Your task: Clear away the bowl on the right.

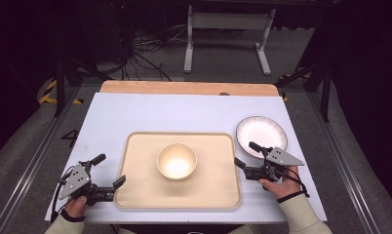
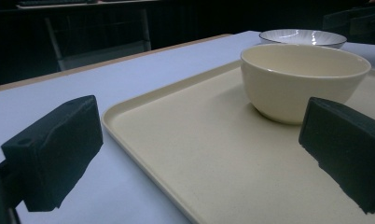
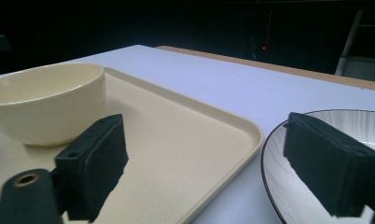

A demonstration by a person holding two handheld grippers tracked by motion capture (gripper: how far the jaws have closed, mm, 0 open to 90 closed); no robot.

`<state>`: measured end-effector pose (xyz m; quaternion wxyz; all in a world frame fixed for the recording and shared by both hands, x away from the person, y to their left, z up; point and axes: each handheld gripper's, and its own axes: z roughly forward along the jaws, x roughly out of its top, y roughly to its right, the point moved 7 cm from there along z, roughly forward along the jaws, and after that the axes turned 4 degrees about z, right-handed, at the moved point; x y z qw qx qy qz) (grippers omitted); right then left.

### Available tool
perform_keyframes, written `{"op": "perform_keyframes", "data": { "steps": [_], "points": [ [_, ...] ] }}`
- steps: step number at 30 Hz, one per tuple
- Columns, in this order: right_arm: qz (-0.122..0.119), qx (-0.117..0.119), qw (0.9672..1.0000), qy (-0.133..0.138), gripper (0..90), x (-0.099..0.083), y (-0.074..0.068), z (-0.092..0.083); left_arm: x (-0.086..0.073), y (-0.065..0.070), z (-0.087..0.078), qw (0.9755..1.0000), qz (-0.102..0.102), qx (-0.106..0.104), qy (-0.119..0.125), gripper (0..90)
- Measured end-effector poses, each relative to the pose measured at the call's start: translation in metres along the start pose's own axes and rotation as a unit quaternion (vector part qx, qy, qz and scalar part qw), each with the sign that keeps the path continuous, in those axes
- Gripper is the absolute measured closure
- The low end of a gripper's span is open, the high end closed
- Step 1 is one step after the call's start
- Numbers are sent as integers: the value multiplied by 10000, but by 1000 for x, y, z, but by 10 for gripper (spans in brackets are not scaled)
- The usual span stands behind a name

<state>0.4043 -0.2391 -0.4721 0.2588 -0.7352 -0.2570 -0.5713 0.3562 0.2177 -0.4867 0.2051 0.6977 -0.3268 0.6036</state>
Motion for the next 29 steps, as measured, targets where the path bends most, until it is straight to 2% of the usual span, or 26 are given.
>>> {"op": "perform_keyframes", "data": {
  "steps": [8, 12, 15, 18, 29],
  "points": [
    [-87, 108, 9994, 326, 0, 1, -2, -7, 0, 0, 0, 10000, -12, -9, -7, 2],
    [-183, 171, 9987, 444, 0, 1, -4, -9, 0, 0, 0, 10000, -10, -7, -6, 2],
    [-326, 217, 9972, 641, 0, 2, -7, -13, 0, 0, 0, 10000, -10, -7, -7, 1],
    [-339, 213, 9962, 772, 0, 2, -7, -15, 0, 0, 0, 10000, -15, -4, 3, 2],
    [-312, 235, 9960, 809, 0, 3, -7, -16, 0, 0, 0, 10000, -11, -15, -5, 2]
  ]
}}
